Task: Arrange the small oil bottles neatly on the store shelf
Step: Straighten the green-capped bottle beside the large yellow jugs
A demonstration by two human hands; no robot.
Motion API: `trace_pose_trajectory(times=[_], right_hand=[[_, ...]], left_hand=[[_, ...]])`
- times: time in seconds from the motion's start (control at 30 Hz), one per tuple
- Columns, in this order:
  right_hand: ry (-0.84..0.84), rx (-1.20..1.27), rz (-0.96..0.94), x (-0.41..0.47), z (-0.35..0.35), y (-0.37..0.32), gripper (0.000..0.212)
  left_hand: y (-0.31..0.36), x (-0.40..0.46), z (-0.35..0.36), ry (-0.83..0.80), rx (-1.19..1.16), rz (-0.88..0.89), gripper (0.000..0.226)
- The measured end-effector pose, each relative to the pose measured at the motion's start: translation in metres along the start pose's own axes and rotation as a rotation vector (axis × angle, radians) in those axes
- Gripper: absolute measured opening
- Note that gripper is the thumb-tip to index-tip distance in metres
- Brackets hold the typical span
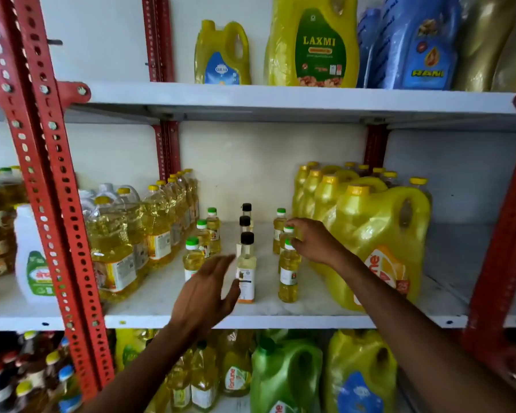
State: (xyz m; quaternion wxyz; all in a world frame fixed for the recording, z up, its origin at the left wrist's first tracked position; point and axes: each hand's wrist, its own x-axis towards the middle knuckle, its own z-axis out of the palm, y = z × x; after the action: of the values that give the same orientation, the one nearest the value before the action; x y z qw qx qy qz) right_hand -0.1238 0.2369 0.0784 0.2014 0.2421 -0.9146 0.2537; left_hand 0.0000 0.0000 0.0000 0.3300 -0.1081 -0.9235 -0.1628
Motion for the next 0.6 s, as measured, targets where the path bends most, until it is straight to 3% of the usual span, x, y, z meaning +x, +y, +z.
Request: trace_pose_trajectory(times=[0.1,0.2,0.6], right_hand=[[-0.239,-0.017,0.081,0.004,0.007,0.004,0.047],[-0.248,0.001,0.106,0.009,0.010,0.006,0.044],[-0.159,0.089,0.122,0.007,0.010,0.010,0.047]], left_hand=[[-0.010,-0.015,0.030,-0.220,0.015,-0.084,0.058],[-0.021,-0.028,0.053,-0.391,0.017,-0.170,0.063],[-0.033,-0.035,0.072,-0.363,0.008,-0.191,0.055]])
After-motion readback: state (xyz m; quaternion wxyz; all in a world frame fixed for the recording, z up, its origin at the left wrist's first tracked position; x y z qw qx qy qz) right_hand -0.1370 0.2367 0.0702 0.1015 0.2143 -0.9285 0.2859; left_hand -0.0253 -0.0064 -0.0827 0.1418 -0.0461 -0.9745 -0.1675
